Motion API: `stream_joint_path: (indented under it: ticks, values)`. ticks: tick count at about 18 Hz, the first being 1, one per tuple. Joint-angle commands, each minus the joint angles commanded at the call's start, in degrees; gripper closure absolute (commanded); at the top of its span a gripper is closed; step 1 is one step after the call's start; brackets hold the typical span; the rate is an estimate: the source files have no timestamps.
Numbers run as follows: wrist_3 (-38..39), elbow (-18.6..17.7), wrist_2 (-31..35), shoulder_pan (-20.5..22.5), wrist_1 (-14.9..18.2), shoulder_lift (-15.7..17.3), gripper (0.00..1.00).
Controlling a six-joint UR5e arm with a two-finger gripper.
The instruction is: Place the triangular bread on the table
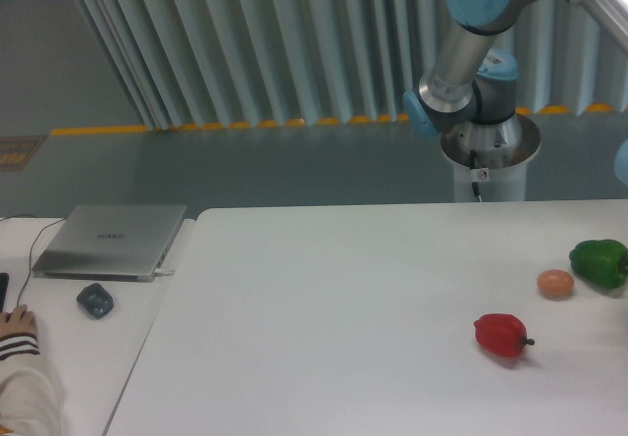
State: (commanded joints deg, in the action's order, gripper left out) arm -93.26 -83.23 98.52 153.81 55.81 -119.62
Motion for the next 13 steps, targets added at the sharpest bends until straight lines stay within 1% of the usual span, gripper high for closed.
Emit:
stream_joint_path:
  ticks: [1,2,4,5,7,8,10,12,13]
  values:
    - [0.09,0.0,0.0,-0.18,0.09,0.0,0.75]
    - [0.44,-0.09,0.0,-0.18,0.26,0.0,0.8]
    - [0.88,-0.18,-0.09,-0.27,0.44,0.09,0.83]
    - [0.88,-0.18,0.0,-0.27,0.61,0.09,0.91]
    - [0.71,0.17,-0.26,-0.09,2.98,0.7,0.91]
    - [1.05,0.35,-0.17,-0.09,3.69,0.79,1.0]
    - [0.97,0.18,-0.7,0.0,4.65,1.49,1.0]
    - [1.06,0.79,-0.96,0.17,6.58,1.67,1.0]
    - [1.06,1.05,-0.97,0.17,7.64,2.37,1.0]
